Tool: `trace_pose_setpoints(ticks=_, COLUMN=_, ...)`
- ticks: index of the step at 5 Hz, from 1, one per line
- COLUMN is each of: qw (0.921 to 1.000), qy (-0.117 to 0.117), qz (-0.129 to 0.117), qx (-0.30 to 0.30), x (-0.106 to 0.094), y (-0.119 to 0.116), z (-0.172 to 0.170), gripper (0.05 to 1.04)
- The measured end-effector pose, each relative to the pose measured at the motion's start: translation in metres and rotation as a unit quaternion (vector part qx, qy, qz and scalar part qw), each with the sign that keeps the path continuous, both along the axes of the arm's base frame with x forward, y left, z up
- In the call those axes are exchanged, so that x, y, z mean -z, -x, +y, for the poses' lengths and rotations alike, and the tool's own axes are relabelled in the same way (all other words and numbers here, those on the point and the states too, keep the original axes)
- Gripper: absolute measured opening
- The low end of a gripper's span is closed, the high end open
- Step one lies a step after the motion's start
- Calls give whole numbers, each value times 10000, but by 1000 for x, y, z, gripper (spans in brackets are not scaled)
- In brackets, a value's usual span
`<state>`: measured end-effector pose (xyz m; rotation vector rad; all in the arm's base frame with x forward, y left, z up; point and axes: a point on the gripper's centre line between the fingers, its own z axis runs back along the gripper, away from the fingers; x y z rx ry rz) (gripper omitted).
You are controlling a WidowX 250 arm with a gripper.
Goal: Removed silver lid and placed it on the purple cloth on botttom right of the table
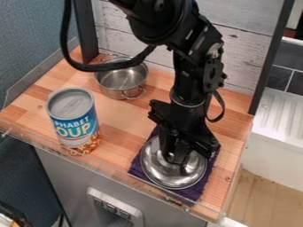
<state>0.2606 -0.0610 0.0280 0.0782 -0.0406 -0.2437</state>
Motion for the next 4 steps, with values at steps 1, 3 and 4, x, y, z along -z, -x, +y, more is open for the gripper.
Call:
trace_pose_setpoints(ticks=1, qw=10000, qy=95, qz=17, qx=-17, x=0, y=1, z=-3, gripper=625)
trace_pose_setpoints(ticks=3, qw=9996, qy=110, qz=248, qx=65, x=-31, y=9, z=-3, gripper=1008)
trace_pose_setpoints(ticks=4, qw=9990, qy=87, qz=407, qx=129, x=-33, y=14, z=-2, gripper=1003)
